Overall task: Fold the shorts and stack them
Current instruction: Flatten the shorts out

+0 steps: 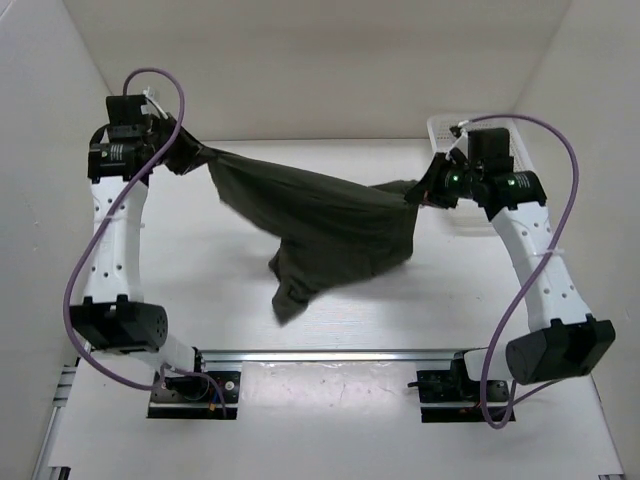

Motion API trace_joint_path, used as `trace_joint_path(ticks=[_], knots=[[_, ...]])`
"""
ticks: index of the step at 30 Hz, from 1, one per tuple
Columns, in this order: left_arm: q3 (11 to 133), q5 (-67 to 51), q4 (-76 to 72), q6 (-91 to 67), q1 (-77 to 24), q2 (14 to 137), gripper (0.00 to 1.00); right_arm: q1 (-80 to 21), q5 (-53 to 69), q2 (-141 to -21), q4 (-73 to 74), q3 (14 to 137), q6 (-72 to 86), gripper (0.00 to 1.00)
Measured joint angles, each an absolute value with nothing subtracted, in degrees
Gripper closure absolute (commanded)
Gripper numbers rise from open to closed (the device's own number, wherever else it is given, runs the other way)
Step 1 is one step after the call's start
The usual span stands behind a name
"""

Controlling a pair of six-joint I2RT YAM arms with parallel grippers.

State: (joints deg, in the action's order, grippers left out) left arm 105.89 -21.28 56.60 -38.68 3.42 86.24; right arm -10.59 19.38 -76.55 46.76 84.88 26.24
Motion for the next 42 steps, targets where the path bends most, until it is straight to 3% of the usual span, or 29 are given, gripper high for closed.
trace_joint_path(ticks=[4,8,12,16,17,18,20,21,22,23,24,26,28,29,32,33,34,37,39,42], knots=[[117.5,-22.1,57.3,-38.5,3.6,90.7,0.89,-10.6,17.8,-81.8,45.4,98.4,25.8,1.0],[124.2,-22.9,53.3,-38.5,3.8,86.3,0.89,-10.6,17.4,-81.7,40.8,106.1,25.0,1.0],[115.2,-23.4,51.2,-38.3,3.8,75.8,0.89,-10.6,17.5,-77.4,37.7,100.4,24.6,1.0],[93.1,-22.0,49.4,-37.5,3.3,63.3,0.89,-10.6,18.3,-72.4,36.9,86.0,24.0,1.0],[87.2,-21.5,50.0,-37.5,3.2,60.5,0.85,-10.6,18.6,-71.2,37.1,82.4,23.9,1.0],[81.7,-20.9,50.4,-37.6,3.2,58.3,0.72,-10.7,19.1,-70.1,37.2,78.4,23.8,1.0],[70.0,-19.0,52.3,-38.2,3.3,53.7,0.3,-11.1,20.5,-67.6,37.6,71.0,23.5,0.98],[65.6,-18.1,54.1,-38.5,3.5,52.0,0.04,-11.5,21.3,-66.3,38.2,68.1,23.4,0.92],[62.5,-17.5,55.8,-38.8,3.8,50.7,0.0,-12.0,22.1,-65.2,38.7,65.8,23.3,0.8],[60.9,-17.1,57.2,-39.1,4.1,49.8,0.0,-12.8,23.2,-63.9,39.4,63.6,22.9,0.37],[60.1,-16.7,58.3,-39.5,4.4,49.3,0.0,-13.6,24.0,-63.0,40.2,62.2,22.6,0.25],[60.9,-16.0,58.7,-39.5,4.7,50.0,0.0,-15.7,24.7,-61.5,42.3,60.6,20.8,0.13],[63.3,-15.6,58.3,-39.2,4.5,52.4,0.06,-17.6,23.9,-60.8,44.6,60.0,19.1,0.13],[65.5,-15.2,58.0,-38.8,3.9,54.8,0.21,-18.0,22.9,-60.5,45.6,60.0,18.7,0.16],[73.8,-14.0,56.2,-37.0,1.0,64.8,0.43,-17.6,18.6,-59.7,47.4,59.9,18.4,0.43],[77.1,-13.6,55.7,-36.0,-0.5,69.6,0.51,-17.0,17.0,-59.6,47.7,59.9,19.0,0.64],[80.3,-13.1,55.0,-35.3,-2.1,73.9,0.52,-16.2,15.5,-59.5,47.9,59.9,19.2,0.74],[90.2,-11.5,53.5,-33.4,-8.0,88.1,0.48,-14.1,11.7,-60.3,47.4,59.9,21.8,0.89],[96.4,-10.4,53.0,-32.2,-11.8,97.4,0.39,-13.1,10.3,-62.6,45.7,59.9,23.8,0.89],[109.0,-9.1,54.3,-30.9,-16.8,112.7,0.29,-12.7,9.5,-68.1,42.9,60.0,26.4,0.78]])
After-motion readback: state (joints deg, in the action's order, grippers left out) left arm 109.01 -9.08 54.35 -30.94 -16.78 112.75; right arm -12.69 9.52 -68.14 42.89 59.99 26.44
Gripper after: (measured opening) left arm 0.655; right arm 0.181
